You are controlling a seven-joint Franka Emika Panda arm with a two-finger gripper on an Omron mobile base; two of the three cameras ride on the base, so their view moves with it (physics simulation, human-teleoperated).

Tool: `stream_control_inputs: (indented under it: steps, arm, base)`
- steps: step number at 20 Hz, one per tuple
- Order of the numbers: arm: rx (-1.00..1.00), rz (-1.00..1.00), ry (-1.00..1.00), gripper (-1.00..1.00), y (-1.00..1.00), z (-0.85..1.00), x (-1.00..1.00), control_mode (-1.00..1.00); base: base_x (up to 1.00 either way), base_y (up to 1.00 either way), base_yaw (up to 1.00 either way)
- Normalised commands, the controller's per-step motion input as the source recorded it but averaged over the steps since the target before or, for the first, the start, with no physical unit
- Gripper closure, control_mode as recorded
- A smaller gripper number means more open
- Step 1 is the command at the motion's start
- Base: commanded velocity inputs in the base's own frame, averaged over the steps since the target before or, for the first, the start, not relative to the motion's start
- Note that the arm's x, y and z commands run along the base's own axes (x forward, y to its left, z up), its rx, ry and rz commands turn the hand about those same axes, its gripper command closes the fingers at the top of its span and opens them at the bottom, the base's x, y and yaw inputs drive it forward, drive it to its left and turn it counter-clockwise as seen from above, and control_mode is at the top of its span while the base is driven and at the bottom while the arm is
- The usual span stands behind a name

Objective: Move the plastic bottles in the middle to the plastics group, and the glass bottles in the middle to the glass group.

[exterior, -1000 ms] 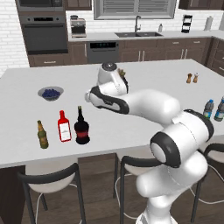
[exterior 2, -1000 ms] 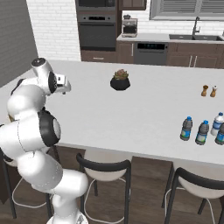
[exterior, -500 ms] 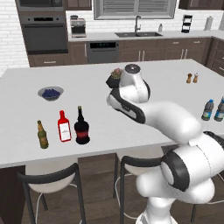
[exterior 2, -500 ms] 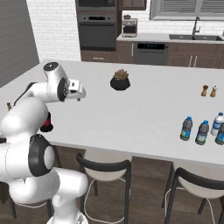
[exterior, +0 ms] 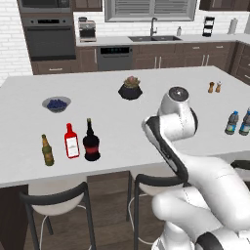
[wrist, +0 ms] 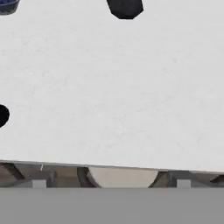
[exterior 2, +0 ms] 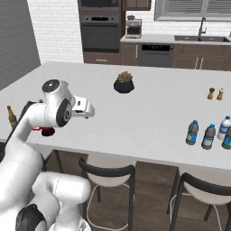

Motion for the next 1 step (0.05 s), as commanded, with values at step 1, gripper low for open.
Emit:
stream_control_inputs:
  steps: [1]
  arm:
    - [0.0,-0.04,-0.01,-1.0,-0.58,0.09,-1.0,-1.0]
  base:
    - [0.0,0.0,0.0]
